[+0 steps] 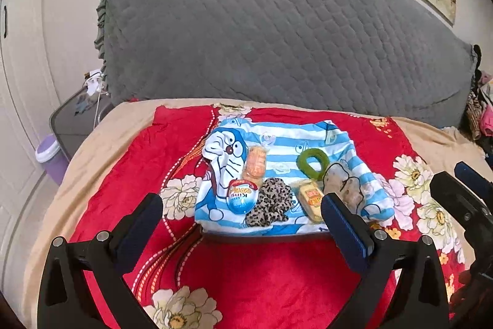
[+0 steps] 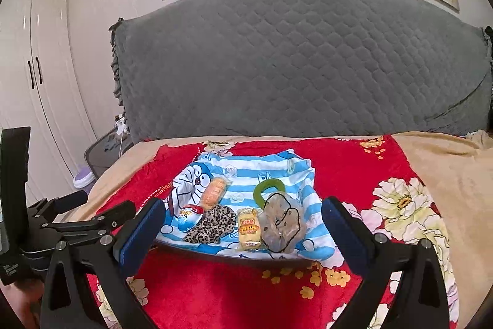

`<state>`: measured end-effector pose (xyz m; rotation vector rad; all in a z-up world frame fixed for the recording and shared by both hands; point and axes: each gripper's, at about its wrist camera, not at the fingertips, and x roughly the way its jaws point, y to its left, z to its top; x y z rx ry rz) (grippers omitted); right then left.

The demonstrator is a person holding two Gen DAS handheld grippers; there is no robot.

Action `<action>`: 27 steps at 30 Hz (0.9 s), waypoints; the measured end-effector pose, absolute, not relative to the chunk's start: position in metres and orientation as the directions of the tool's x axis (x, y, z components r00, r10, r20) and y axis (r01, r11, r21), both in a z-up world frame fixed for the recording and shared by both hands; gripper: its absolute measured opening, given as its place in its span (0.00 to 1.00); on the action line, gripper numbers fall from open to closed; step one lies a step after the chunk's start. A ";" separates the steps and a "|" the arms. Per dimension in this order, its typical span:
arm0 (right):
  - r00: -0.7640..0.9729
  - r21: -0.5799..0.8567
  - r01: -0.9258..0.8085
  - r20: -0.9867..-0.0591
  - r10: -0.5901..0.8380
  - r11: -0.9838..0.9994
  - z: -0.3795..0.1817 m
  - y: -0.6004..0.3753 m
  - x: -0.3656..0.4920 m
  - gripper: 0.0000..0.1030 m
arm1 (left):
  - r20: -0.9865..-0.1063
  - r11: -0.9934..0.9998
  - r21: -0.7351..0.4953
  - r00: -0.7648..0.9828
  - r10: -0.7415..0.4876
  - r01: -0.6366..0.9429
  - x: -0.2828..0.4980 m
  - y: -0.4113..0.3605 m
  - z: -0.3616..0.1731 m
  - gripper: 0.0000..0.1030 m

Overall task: Organize objects
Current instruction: 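Withdraw both open grippers back from the tray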

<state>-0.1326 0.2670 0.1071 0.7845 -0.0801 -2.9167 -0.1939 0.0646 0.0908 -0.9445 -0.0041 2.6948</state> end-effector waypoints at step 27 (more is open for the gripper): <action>-0.911 -0.009 0.123 -0.397 -0.109 -0.992 0.105 0.253 -0.065 0.99 | -0.591 -0.952 -0.084 -0.754 0.285 -0.294 -0.124 0.056 0.083 0.99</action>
